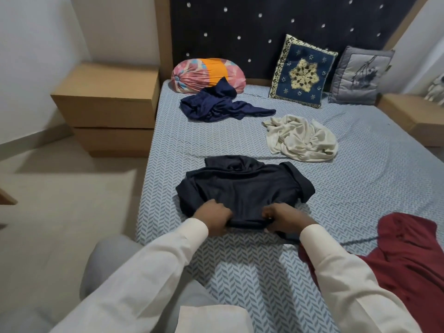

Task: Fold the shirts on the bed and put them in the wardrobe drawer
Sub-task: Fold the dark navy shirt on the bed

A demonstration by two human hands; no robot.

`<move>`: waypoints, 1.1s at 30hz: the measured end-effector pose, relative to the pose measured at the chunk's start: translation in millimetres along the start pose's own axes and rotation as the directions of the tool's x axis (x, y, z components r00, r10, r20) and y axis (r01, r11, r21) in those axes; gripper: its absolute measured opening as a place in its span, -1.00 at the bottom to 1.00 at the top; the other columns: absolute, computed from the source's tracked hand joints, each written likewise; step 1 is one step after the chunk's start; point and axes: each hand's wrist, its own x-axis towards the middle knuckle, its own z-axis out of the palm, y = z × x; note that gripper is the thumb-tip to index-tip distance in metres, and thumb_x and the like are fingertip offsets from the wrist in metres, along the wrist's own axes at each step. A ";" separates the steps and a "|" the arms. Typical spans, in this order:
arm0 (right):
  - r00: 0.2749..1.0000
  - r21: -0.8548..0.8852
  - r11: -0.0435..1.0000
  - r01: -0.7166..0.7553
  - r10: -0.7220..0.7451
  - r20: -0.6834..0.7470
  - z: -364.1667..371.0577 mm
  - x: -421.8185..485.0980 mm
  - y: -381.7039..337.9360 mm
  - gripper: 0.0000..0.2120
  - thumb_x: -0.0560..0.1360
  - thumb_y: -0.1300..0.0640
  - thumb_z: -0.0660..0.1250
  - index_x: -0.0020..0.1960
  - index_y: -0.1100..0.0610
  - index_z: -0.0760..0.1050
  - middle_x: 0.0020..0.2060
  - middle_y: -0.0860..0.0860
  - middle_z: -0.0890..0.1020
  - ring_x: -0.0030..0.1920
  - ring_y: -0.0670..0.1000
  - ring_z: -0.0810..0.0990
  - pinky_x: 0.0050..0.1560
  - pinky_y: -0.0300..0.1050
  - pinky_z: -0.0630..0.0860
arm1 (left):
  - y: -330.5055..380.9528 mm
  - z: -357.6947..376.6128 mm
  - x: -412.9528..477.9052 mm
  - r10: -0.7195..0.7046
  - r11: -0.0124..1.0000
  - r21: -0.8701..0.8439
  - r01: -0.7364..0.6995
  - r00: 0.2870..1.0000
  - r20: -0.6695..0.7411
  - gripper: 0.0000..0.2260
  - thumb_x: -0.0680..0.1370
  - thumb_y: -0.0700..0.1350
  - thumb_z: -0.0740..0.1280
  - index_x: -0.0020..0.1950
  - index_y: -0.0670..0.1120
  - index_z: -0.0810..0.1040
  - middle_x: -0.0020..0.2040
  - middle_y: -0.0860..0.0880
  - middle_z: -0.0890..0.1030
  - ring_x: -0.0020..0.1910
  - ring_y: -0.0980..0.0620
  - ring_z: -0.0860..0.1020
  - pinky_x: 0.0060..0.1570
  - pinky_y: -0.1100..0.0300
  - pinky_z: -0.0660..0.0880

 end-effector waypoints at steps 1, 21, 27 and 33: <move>0.995 -0.053 0.996 -0.067 0.071 0.077 -0.5 -3.4 7.4 -0.76 0.30 0.21 0.48 -0.28 -0.03 0.43 -0.24 -0.06 0.55 -0.16 0.01 0.55 -0.16 -0.13 0.46 | -4.9 -1.1 -4.0 -0.029 0.999 0.021 0.028 0.999 0.020 -0.81 0.50 0.00 0.29 0.04 -0.04 0.55 0.02 -0.11 0.63 0.03 -0.16 0.58 0.07 0.05 0.43; 0.780 0.071 0.782 -0.619 0.623 -0.063 26.0 -28.3 37.8 -0.55 0.39 0.04 0.30 0.27 0.04 0.46 0.28 0.13 0.51 0.26 0.22 0.49 0.24 0.13 0.43 | -72.0 45.0 -85.3 -0.599 0.755 -0.350 0.554 0.801 -0.024 -0.75 0.47 -0.15 0.30 0.14 -0.03 0.50 0.16 -0.12 0.43 0.20 -0.20 0.36 0.13 -0.03 0.43; 0.944 0.033 0.980 -0.197 0.199 -0.264 55.6 -6.6 -27.9 -0.47 0.41 -0.01 0.39 0.35 0.02 0.37 0.26 0.07 0.45 0.31 0.18 0.41 0.27 0.15 0.39 | -58.8 62.7 -102.3 -0.623 0.586 -0.735 0.342 0.770 -0.138 -0.74 0.36 -0.39 0.25 -0.13 -0.03 0.45 0.02 -0.10 0.40 0.03 -0.15 0.46 0.01 0.09 0.43; 0.943 0.350 0.887 0.302 -0.224 -0.246 89.7 24.1 -129.2 -0.53 0.36 -0.02 0.51 0.25 -0.01 0.54 0.07 -0.07 0.61 0.07 -0.11 0.56 0.12 -0.24 0.47 | -53.1 52.0 -120.8 -0.606 0.472 -0.880 0.053 0.744 -0.280 -0.54 0.28 -0.48 0.22 -0.18 0.11 0.52 -0.05 -0.03 0.51 0.02 0.05 0.46 0.07 0.45 0.31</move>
